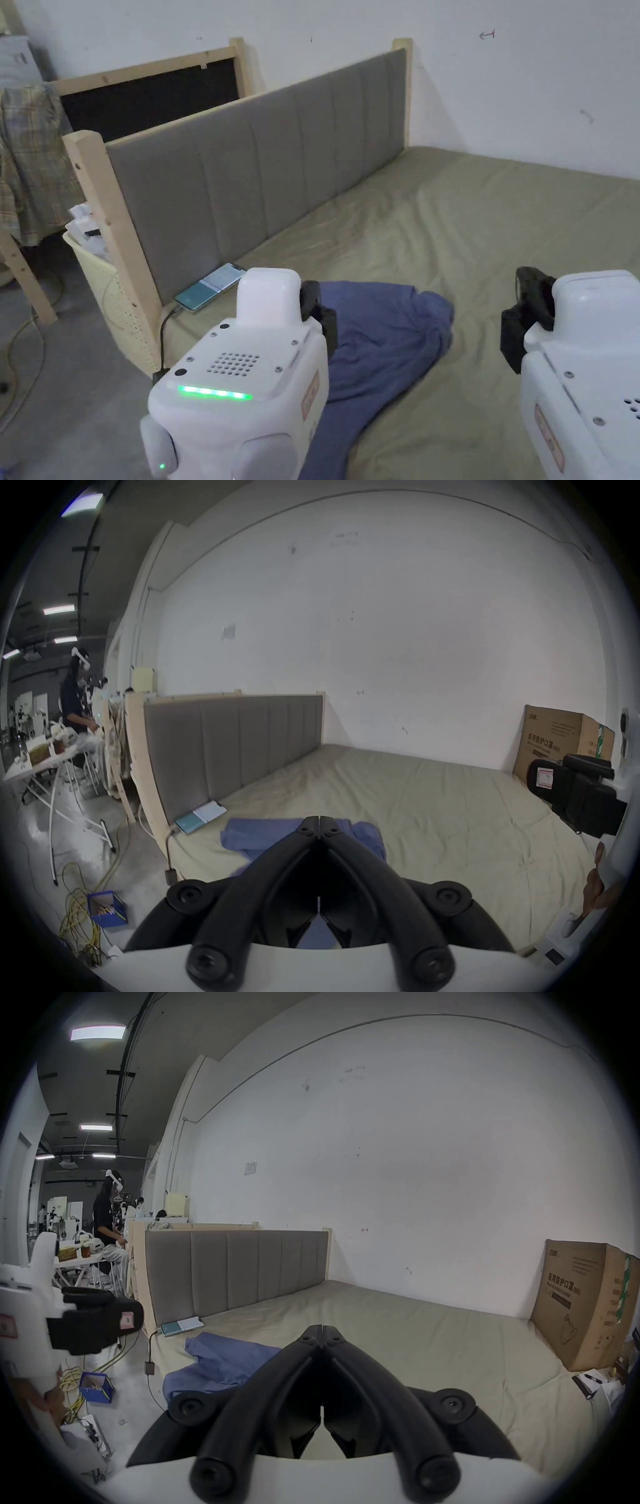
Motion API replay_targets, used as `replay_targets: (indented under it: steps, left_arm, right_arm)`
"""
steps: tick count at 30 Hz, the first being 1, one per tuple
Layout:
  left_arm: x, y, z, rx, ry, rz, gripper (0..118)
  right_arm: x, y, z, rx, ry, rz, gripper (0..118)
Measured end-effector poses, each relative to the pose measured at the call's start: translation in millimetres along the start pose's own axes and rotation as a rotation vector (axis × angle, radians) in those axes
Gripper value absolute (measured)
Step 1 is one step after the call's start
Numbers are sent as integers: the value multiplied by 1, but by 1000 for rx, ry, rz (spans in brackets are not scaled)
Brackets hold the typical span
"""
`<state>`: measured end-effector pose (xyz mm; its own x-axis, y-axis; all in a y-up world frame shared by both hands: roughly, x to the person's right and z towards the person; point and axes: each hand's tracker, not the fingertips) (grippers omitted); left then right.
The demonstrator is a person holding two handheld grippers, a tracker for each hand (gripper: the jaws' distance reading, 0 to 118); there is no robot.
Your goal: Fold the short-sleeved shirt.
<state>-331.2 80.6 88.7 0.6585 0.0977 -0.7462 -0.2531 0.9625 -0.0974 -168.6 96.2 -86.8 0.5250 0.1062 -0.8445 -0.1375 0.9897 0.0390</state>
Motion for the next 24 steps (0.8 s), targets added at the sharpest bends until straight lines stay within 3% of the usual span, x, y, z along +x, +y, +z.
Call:
replay_targets:
  steps: [19,20,21,22,23,24]
  left_arm:
    - [-6,-90,-211,-464,-34,3,4]
    - [-9,-92,-217,-476,-45,51,22]
    - [-12,-92,-224,-473,-68,81,58]
    - [-14,-92,-230,-478,-80,100,108]
    - [-14,-92,-238,-503,-81,94,117]
    - [-16,-95,-245,-519,-82,75,115]
  right_arm:
    - [36,-55,-89,-212,-20,-69,0]
    - [37,-58,-94,-222,-22,-73,0]
    - [38,-61,-97,-230,-21,-75,0]
    - [40,-63,-101,-237,-21,-75,0]
    - [41,-66,-104,-246,-23,-74,0]
    - [42,-68,-107,-255,-24,-75,0]
